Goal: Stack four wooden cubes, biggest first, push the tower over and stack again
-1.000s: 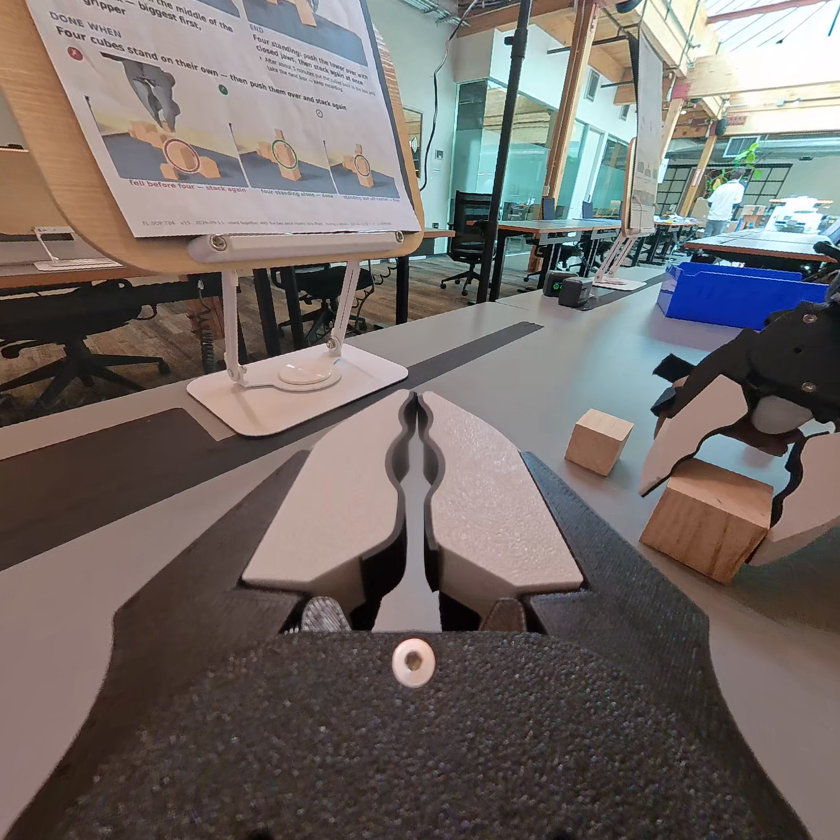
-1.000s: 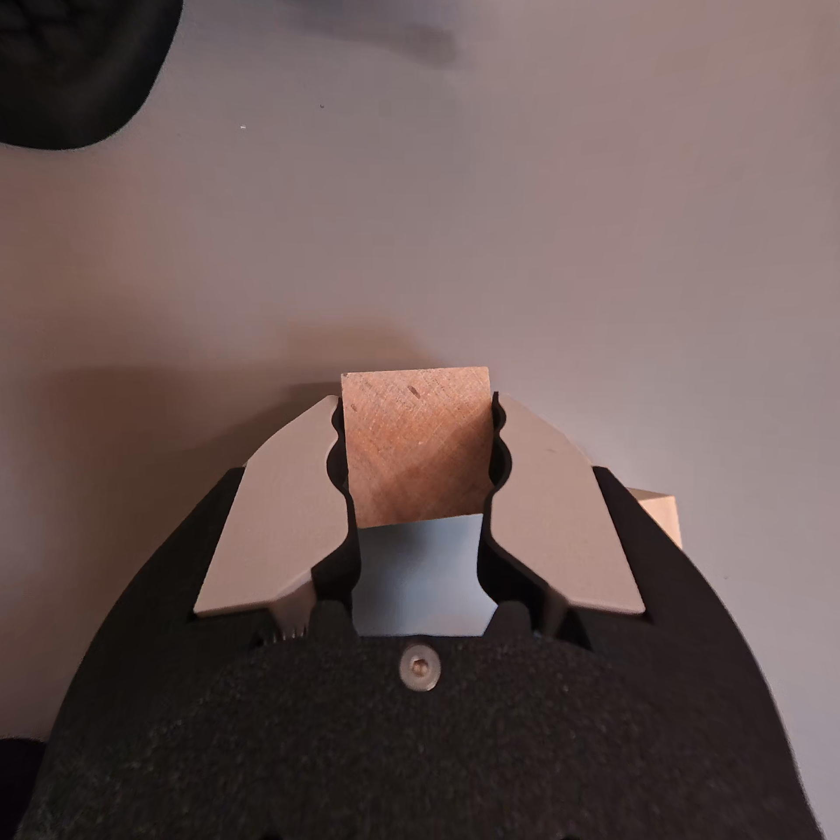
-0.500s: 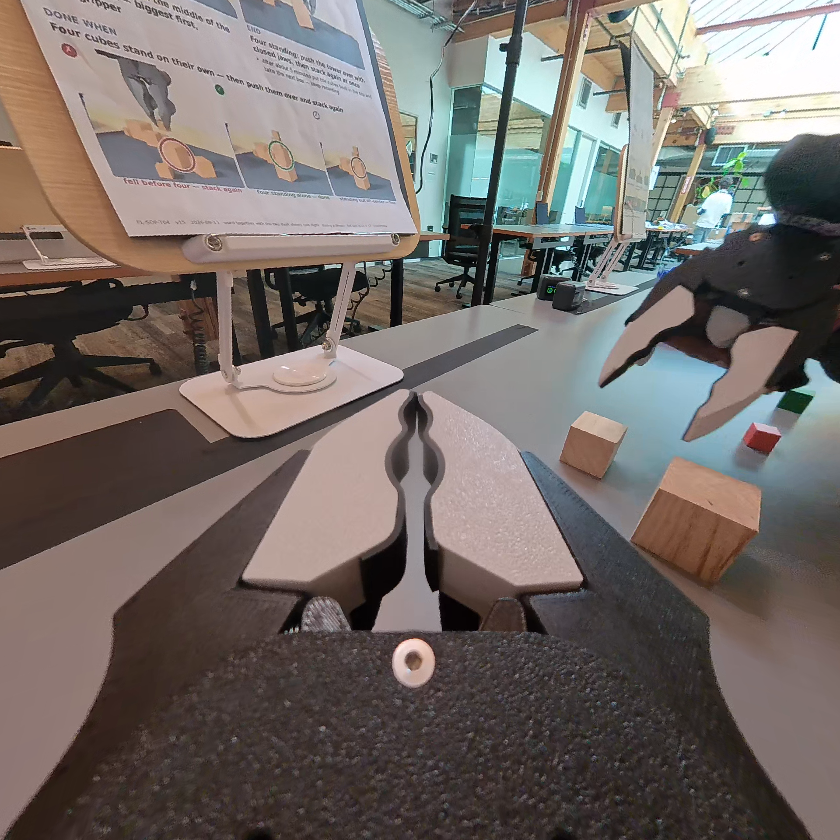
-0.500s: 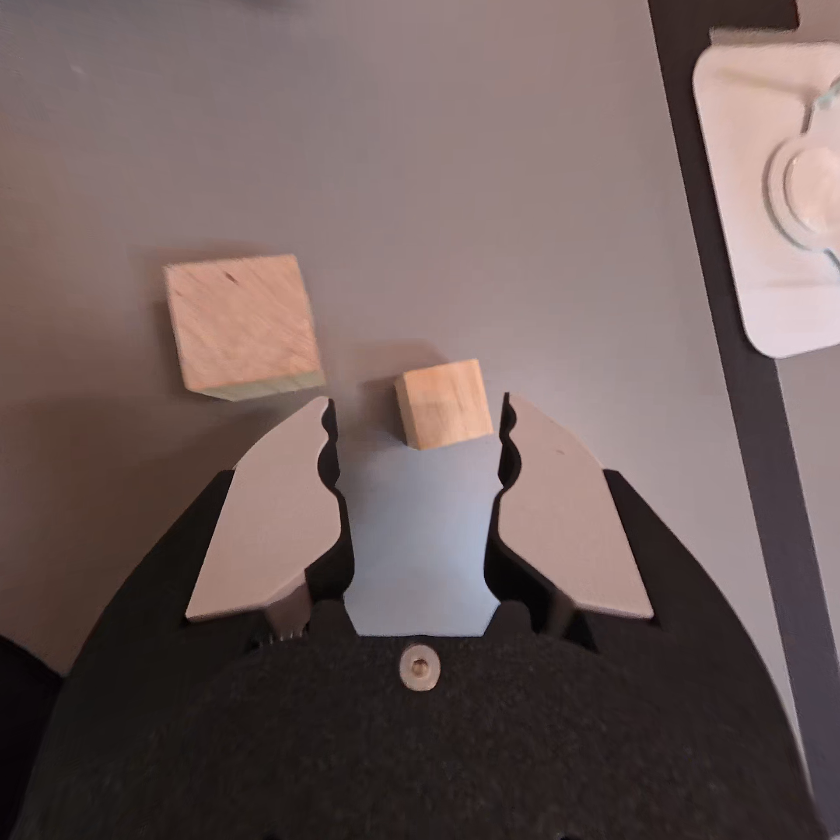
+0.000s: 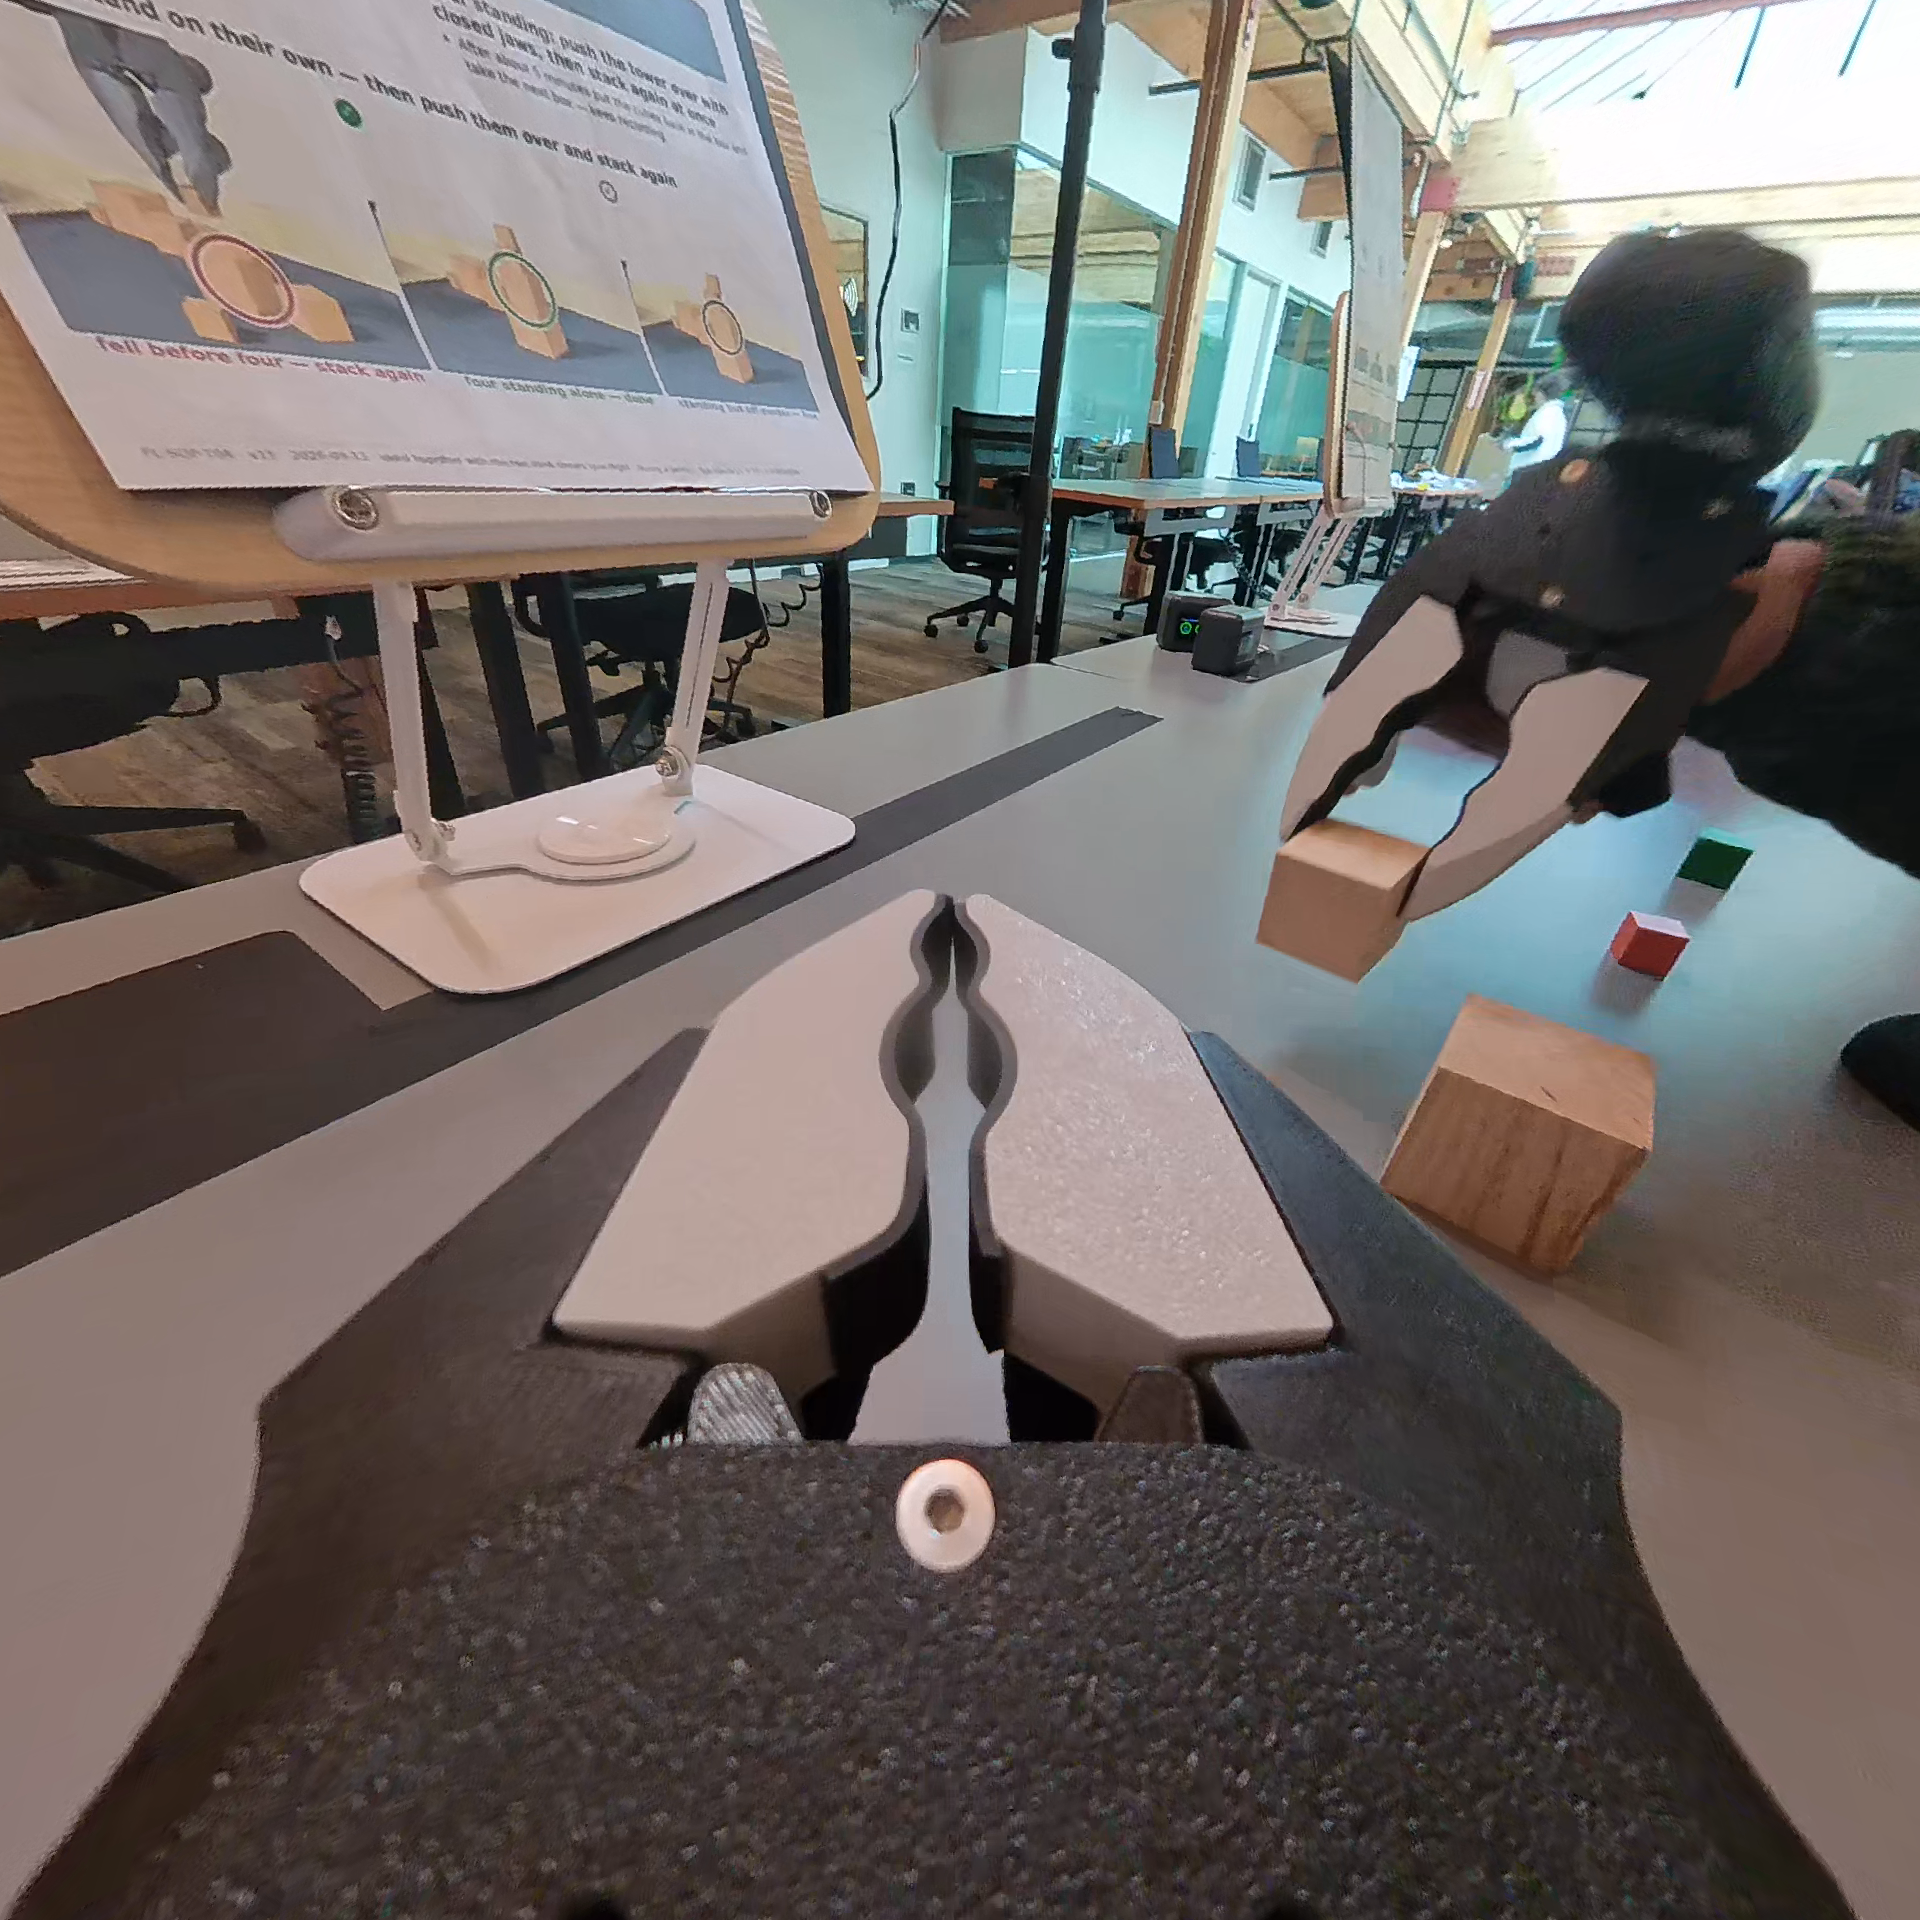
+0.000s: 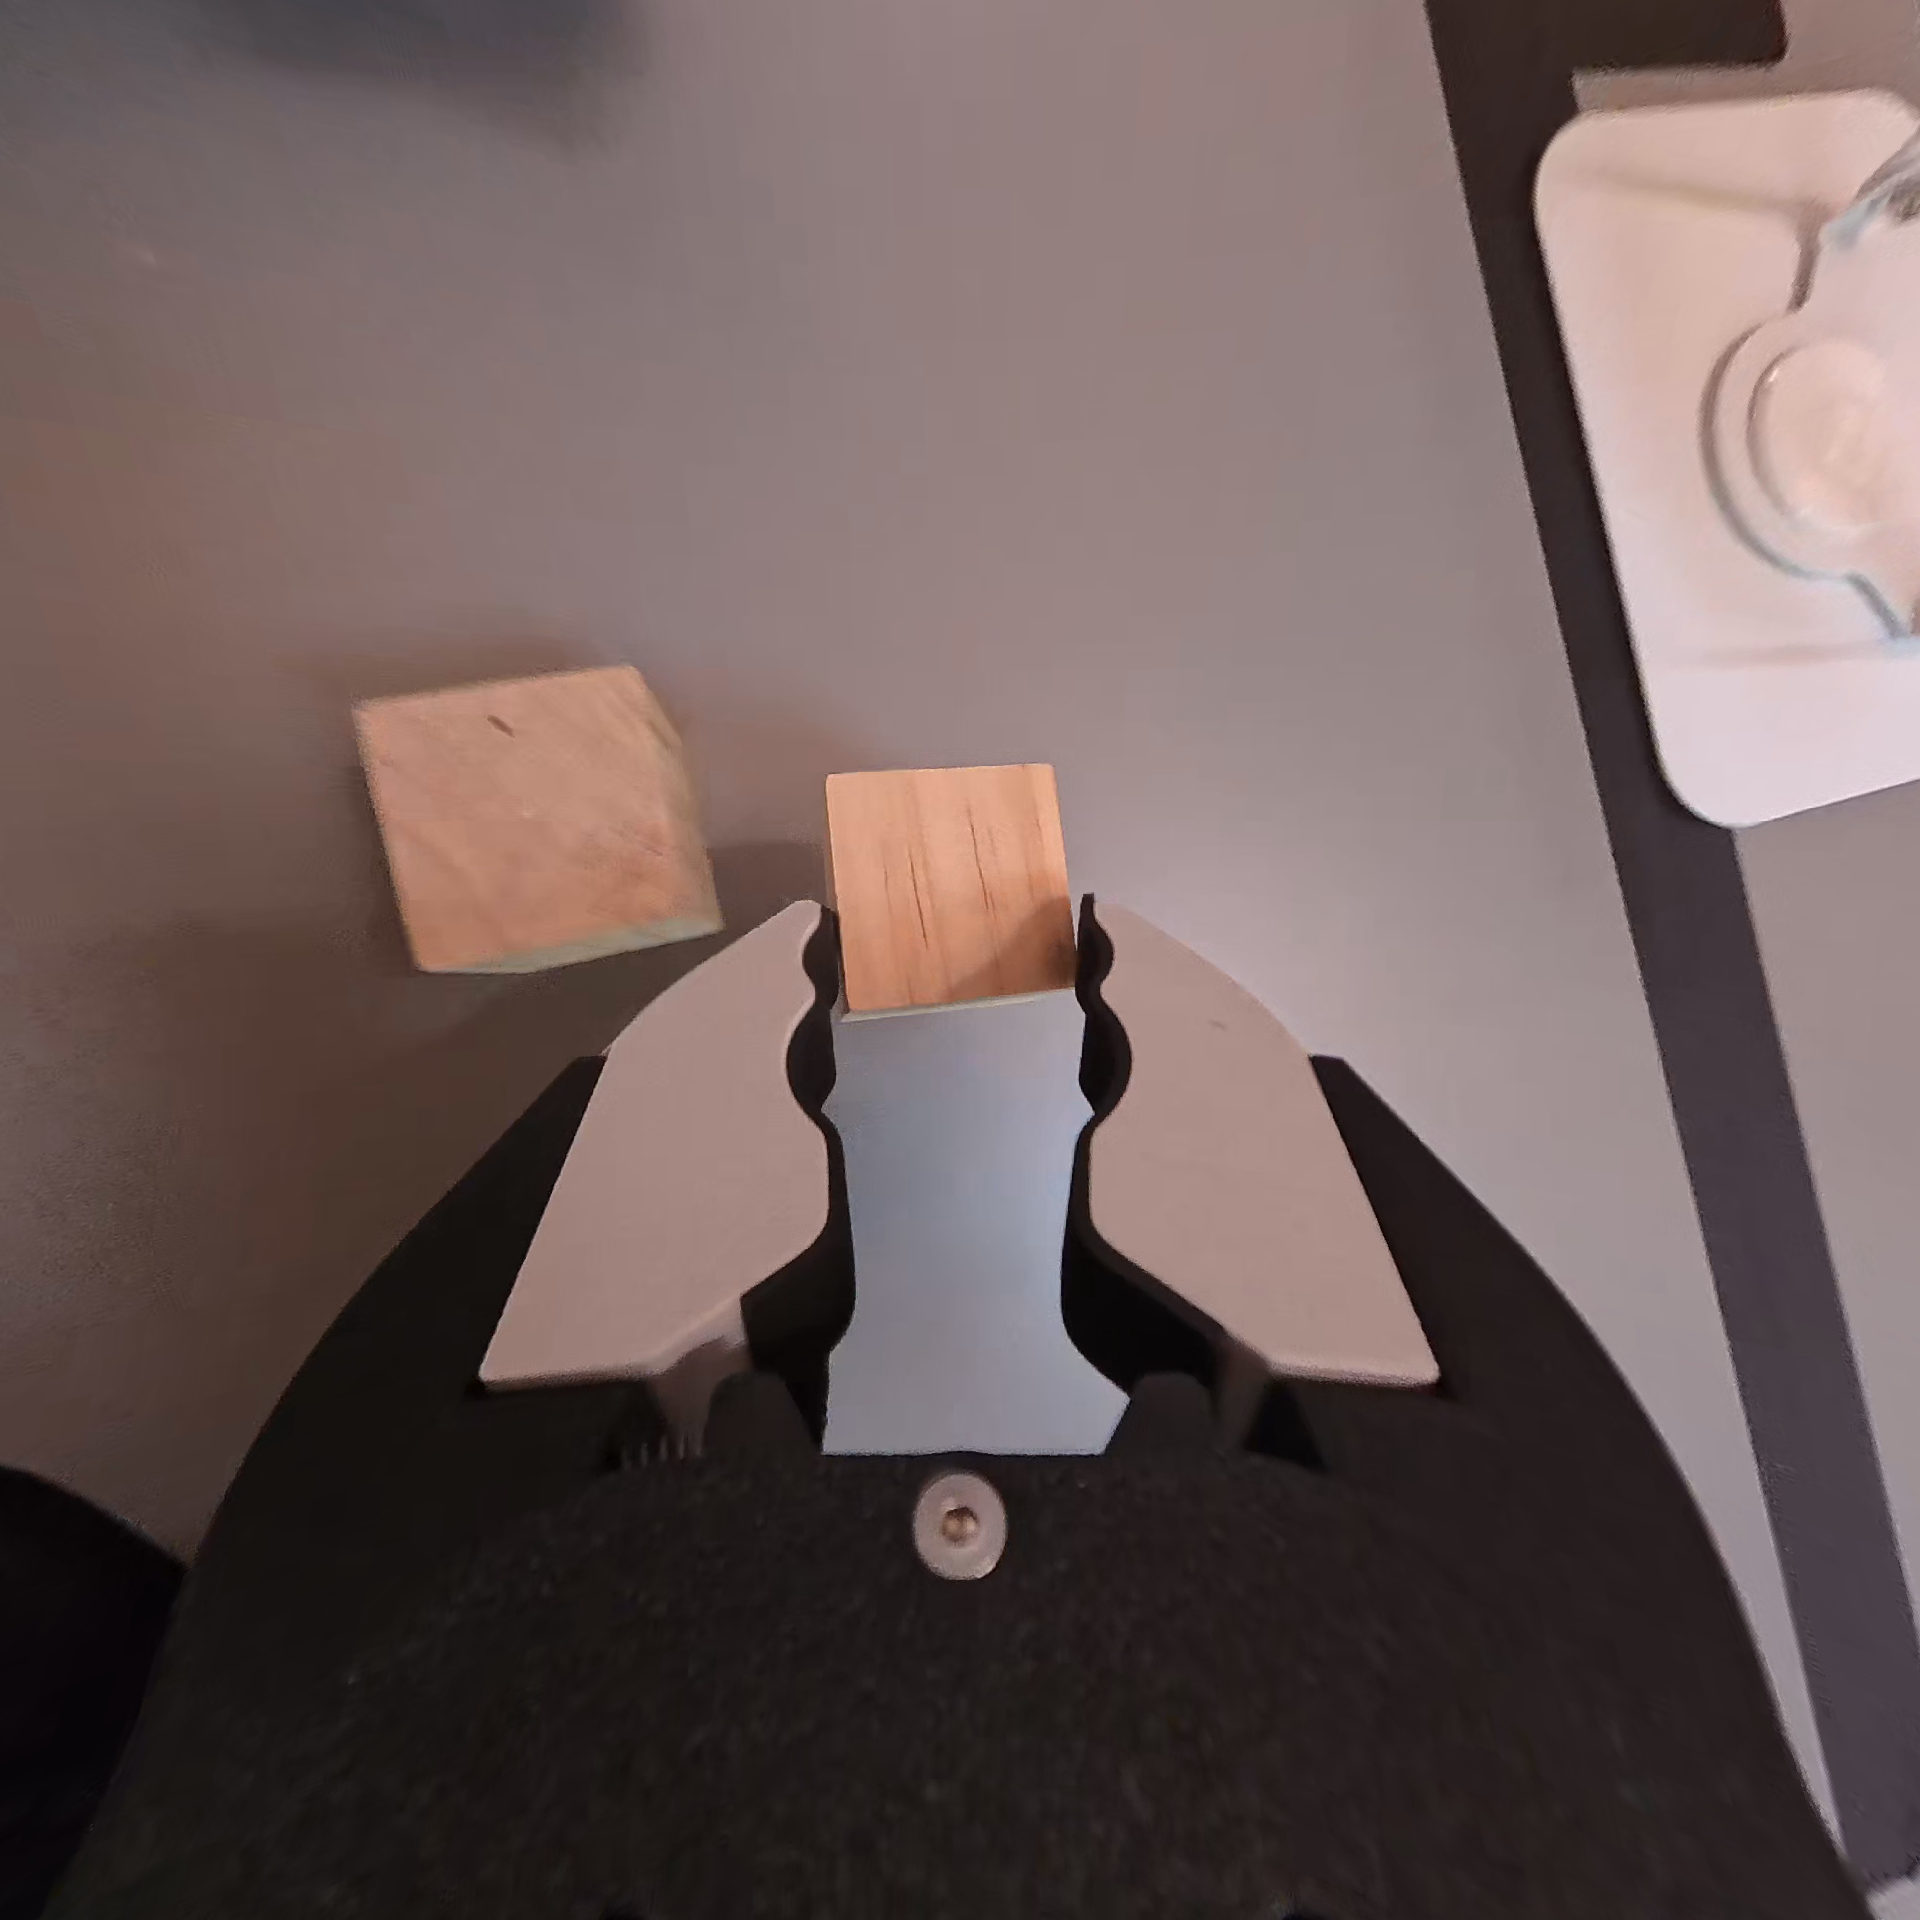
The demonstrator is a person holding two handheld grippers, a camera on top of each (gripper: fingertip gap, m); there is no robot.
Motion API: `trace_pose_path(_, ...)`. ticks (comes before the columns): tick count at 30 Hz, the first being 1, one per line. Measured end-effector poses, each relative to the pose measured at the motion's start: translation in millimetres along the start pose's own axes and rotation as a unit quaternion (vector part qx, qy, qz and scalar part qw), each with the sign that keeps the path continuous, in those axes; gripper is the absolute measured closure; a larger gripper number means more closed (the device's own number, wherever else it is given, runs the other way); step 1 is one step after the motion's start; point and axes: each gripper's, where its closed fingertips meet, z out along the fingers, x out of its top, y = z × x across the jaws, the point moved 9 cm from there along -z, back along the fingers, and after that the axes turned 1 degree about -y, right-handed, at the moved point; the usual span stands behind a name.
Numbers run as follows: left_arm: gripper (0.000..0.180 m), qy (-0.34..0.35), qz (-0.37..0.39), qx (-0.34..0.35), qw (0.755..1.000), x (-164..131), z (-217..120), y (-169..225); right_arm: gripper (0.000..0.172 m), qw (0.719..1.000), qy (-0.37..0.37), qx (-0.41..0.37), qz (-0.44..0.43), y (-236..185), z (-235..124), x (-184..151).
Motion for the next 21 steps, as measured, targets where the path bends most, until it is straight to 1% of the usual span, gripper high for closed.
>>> trace_pose_path(4,0.180,-0.006,0.004,-0.001,1.000,-1,1,1,0.127,0.999,0.024,0.024,-0.012,-28,-14,21)
trace_pose_path(9,0.180,-0.008,0.003,0.000,1.000,-1,1,2,0.127,0.998,0.037,0.053,-0.015,-52,-10,25)
trace_pose_path(14,0.180,-0.009,0.005,0.001,1.000,-1,1,2,0.127,0.998,0.031,0.051,-0.011,-61,-3,21)
trace_pose_path(21,0.180,-0.013,0.005,0.003,1.000,-2,2,2,0.128,0.998,0.035,0.048,-0.016,-65,-2,19)
